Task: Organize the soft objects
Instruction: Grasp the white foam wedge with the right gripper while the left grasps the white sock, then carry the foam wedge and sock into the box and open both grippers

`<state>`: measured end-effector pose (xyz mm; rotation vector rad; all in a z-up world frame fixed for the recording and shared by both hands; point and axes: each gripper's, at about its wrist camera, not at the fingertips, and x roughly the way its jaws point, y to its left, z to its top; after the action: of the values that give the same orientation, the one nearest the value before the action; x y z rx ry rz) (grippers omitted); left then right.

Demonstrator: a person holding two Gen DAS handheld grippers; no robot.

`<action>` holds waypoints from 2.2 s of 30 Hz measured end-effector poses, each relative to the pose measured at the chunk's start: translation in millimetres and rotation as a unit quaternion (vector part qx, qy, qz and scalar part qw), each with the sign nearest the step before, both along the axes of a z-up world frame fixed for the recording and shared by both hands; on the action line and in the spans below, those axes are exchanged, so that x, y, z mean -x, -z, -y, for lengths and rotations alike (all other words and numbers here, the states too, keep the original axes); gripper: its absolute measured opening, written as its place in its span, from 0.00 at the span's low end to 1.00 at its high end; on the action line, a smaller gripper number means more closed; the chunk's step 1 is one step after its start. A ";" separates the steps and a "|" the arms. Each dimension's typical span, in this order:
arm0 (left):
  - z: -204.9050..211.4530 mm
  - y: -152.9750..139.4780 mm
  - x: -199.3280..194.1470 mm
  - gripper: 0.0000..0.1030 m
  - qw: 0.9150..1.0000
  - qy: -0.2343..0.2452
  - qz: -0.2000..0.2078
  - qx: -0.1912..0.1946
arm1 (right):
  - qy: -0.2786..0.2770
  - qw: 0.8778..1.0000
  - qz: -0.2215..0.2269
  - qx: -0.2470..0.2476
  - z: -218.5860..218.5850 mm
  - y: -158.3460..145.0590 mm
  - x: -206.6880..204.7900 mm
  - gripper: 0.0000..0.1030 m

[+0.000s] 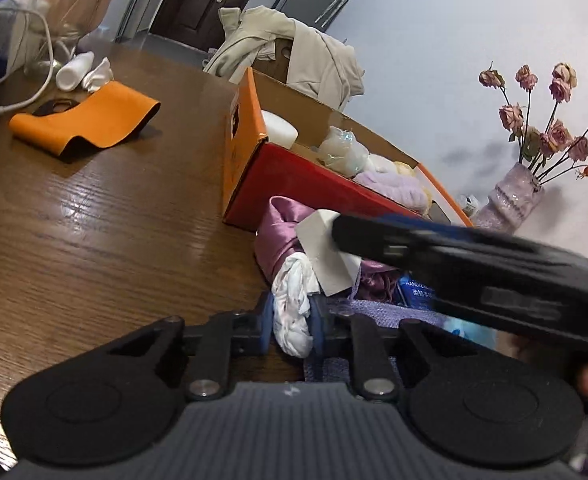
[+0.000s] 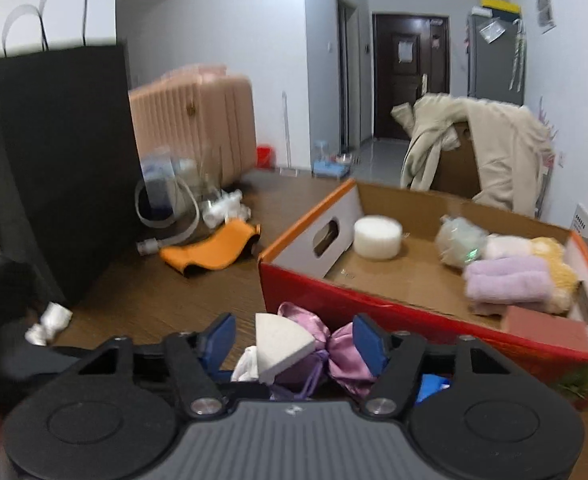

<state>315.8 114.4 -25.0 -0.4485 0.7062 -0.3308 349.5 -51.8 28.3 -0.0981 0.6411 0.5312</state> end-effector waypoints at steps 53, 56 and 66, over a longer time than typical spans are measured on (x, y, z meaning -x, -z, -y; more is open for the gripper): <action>61.1 -78.7 -177.2 0.16 0.969 0.022 -0.011 -0.246 | 0.052 0.988 -0.105 -0.102 68.3 -29.8 -205.7 0.30; 63.9 -67.3 -196.4 0.26 0.964 0.037 -0.029 -0.263 | 0.069 0.987 -0.126 -0.070 48.5 -10.3 -243.9 0.30; 62.7 -72.3 -193.3 0.56 0.967 0.044 -0.013 -0.252 | 0.087 0.988 -0.125 -0.040 36.5 -1.6 -260.2 0.49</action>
<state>509.1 51.7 47.4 0.0616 0.8059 -0.2164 609.6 -88.3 29.8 0.1012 0.8634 0.4029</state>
